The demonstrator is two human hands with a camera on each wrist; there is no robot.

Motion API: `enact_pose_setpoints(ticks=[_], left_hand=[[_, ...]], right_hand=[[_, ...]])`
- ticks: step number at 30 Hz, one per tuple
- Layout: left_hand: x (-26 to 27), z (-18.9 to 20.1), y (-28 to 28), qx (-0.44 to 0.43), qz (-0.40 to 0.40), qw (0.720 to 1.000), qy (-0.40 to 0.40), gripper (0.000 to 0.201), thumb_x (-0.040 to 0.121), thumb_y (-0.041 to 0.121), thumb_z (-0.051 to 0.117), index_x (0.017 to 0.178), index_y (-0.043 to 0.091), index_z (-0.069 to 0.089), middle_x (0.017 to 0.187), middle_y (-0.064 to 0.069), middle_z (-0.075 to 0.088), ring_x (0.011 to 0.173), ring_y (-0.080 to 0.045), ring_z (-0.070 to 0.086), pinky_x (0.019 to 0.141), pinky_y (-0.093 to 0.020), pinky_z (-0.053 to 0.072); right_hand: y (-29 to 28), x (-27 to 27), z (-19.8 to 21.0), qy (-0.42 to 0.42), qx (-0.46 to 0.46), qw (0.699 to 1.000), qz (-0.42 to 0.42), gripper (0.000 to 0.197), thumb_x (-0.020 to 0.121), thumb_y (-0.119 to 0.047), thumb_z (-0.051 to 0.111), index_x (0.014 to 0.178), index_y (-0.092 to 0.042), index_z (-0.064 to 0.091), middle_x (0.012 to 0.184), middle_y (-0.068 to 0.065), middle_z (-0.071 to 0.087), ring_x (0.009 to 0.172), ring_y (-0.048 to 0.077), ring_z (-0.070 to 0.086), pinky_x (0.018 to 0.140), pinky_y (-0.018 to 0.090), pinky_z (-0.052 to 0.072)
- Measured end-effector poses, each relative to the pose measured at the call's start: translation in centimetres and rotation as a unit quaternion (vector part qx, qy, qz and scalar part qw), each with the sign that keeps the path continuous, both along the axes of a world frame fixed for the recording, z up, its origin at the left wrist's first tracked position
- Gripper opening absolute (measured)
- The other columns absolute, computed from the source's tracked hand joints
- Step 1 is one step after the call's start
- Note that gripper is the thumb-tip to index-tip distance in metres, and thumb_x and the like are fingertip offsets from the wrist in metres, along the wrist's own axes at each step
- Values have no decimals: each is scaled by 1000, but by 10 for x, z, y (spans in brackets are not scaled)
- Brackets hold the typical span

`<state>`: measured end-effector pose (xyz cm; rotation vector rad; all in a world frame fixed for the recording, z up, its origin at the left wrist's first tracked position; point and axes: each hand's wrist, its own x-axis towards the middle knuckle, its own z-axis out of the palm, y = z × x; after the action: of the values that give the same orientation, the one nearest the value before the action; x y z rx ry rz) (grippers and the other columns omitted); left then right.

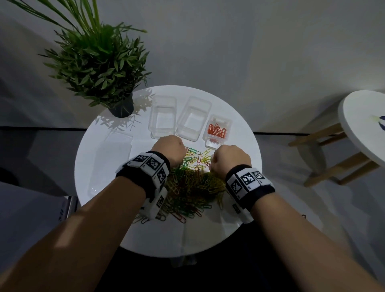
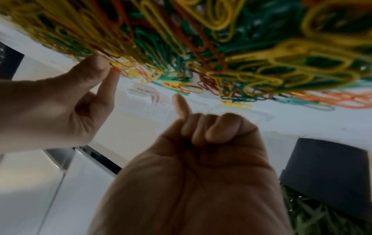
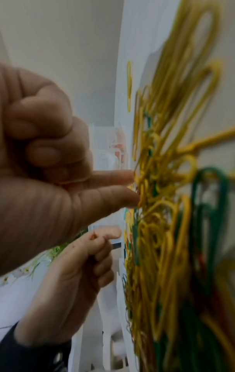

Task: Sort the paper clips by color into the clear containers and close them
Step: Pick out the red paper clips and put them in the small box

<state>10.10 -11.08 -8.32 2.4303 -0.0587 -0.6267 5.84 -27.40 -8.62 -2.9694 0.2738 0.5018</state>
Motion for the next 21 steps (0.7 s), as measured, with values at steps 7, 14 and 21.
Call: enact_pose_setpoints(ticks=[7, 14, 21], left_hand=[[-8, 4, -35, 142, -92, 982, -85, 13, 78, 29, 63, 75, 18, 69, 78, 1, 66, 78, -22, 62, 62, -27, 44], [-4, 5, -48, 208, -184, 955, -107, 12, 78, 23, 66, 89, 18, 68, 87, -2, 66, 86, -23, 63, 70, -29, 51], [-2, -1, -41, 205, -232, 944, -111, 14, 81, 27, 61, 90, 17, 65, 90, -2, 66, 87, -23, 61, 71, -30, 48]], right_hand=[[2, 5, -8, 24, 37, 999, -13, 21, 80, -18, 65, 101, -17, 66, 99, 5, 68, 91, 24, 64, 73, 30, 51], [-2, 12, -11, 86, 81, 993, -20, 25, 77, -27, 69, 97, -13, 65, 96, 6, 67, 88, 24, 64, 78, 32, 55], [-7, 2, -8, 76, 98, 992, 8, 11, 80, -21, 57, 87, -12, 59, 93, 6, 63, 89, 25, 61, 78, 35, 53]])
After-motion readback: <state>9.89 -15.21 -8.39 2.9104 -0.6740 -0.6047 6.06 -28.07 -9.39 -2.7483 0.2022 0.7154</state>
